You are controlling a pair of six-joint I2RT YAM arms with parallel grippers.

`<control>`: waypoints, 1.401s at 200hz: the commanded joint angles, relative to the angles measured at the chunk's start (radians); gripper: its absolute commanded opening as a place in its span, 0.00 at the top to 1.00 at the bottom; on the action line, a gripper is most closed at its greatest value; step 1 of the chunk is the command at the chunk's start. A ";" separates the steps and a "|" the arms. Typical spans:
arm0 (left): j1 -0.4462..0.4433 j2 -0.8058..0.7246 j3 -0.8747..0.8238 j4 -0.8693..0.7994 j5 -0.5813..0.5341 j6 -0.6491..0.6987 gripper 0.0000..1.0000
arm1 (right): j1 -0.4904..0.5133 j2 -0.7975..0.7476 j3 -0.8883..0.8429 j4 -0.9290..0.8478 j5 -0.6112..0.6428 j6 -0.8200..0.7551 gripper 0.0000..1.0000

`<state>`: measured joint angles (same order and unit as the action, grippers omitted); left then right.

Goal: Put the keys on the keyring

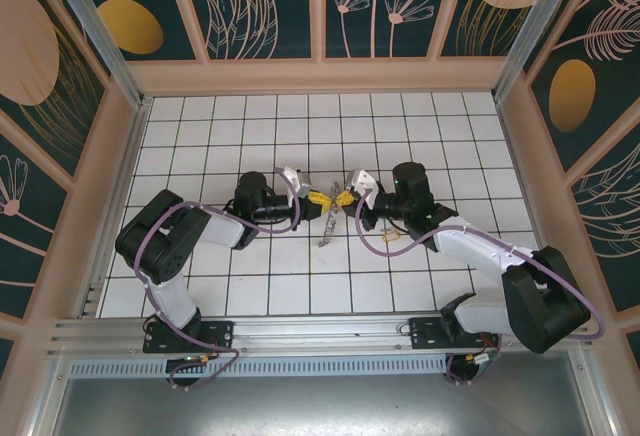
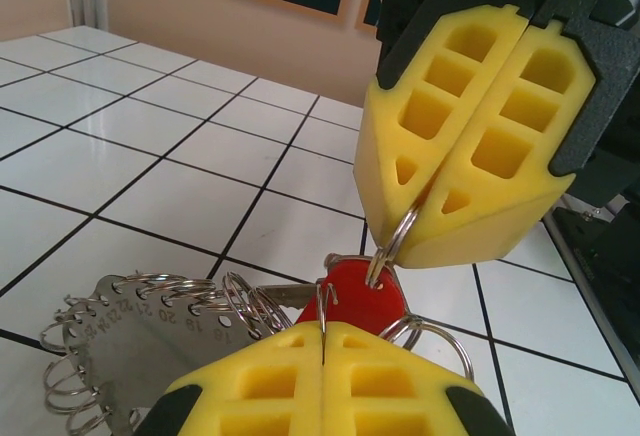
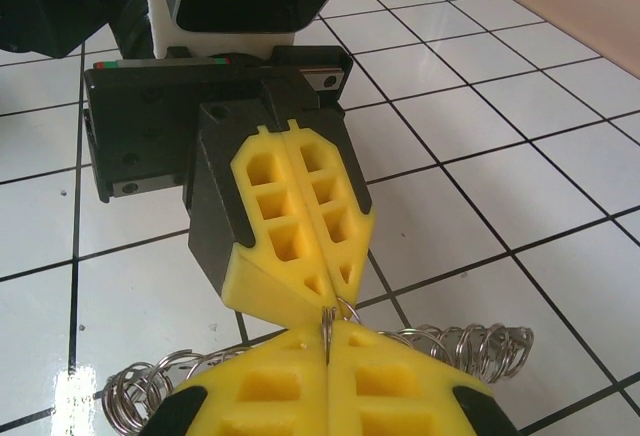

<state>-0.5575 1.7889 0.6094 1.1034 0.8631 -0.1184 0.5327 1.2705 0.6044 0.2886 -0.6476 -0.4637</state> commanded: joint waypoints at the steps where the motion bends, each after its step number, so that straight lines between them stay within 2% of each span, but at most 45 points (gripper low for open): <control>1: -0.007 0.010 0.007 0.061 0.007 -0.015 1.00 | 0.027 0.008 0.008 0.018 -0.017 0.016 1.00; 47: -0.006 0.009 0.010 0.054 0.003 -0.014 1.00 | 0.038 0.021 0.012 0.027 -0.012 0.022 1.00; 77: -0.007 0.011 0.010 0.049 0.008 -0.008 1.00 | 0.049 0.034 0.010 0.073 0.101 0.066 1.00; 147: -0.008 0.001 0.015 0.029 0.007 0.012 1.00 | 0.065 0.049 0.032 0.068 0.224 0.151 1.00; 212: -0.009 -0.002 0.018 0.018 0.014 0.034 1.00 | 0.066 0.092 0.145 -0.103 0.284 0.260 1.00; 280: -0.008 0.009 0.028 0.042 0.027 0.031 1.00 | 0.077 0.126 0.211 -0.203 0.311 0.268 1.00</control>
<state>-0.5499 1.7901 0.6151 1.1034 0.8005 -0.1093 0.5983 1.3777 0.7624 0.1047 -0.3851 -0.2035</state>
